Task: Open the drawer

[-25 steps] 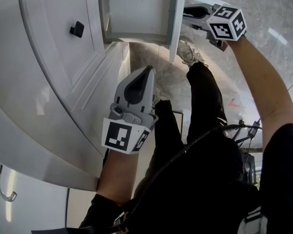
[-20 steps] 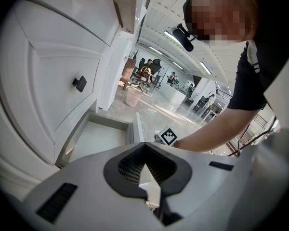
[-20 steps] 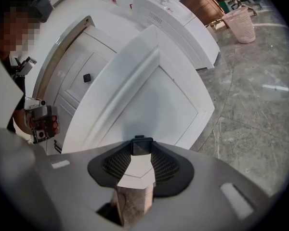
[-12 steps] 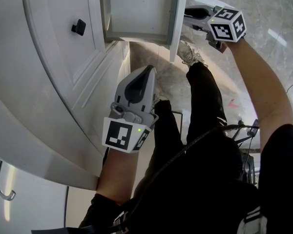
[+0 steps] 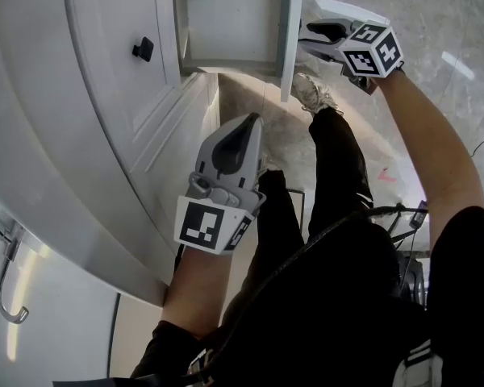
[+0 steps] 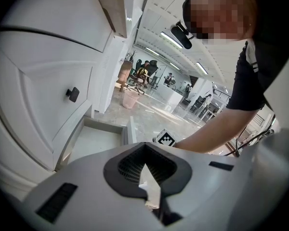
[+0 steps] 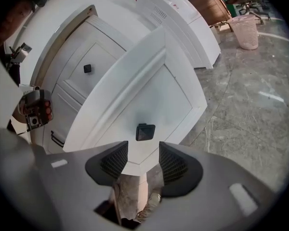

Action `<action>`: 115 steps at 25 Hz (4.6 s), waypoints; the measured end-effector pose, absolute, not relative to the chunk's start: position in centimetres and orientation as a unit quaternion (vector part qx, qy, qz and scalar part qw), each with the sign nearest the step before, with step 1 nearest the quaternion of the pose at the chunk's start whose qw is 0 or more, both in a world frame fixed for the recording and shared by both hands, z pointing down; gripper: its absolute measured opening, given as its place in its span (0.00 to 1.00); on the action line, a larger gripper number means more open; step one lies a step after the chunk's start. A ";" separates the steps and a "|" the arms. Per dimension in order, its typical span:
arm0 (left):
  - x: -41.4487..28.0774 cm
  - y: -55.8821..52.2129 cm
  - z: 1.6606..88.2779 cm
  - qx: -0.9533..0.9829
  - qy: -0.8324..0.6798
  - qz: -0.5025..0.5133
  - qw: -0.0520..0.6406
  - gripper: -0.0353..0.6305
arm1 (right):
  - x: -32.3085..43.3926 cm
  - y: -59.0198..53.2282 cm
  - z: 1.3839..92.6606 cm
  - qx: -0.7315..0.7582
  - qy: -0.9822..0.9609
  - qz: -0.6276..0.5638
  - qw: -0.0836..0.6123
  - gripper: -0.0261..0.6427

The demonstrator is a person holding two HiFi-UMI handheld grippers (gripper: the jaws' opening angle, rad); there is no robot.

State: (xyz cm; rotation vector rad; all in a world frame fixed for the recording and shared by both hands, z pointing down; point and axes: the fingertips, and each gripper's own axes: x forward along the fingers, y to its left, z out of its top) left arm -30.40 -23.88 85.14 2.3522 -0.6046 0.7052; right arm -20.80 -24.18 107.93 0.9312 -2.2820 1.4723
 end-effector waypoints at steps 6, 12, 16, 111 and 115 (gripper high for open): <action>-29.7 -24.3 82.7 0.893 -0.228 0.258 0.291 0.04 | -18.5 -23.5 105.3 0.364 -0.782 0.488 0.133 0.29; -28.3 -24.7 77.5 0.903 -0.225 0.238 0.278 0.04 | -16.1 -23.6 98.7 0.414 -0.780 0.455 0.118 0.12; -27.4 -25.4 73.4 0.912 -0.222 0.221 0.265 0.04 | -14.8 -25.0 93.3 0.438 -0.785 0.423 0.111 0.04; -88.1 -0.1 18.1 0.630 -0.767 -0.101 0.067 0.04 | -76.3 -22.5 25.0 0.032 -0.989 0.075 0.127 0.04; -88.3 0.1 18.4 0.631 -0.766 -0.103 0.068 0.04 | -76.5 -22.4 25.2 0.031 -0.989 0.072 0.127 0.04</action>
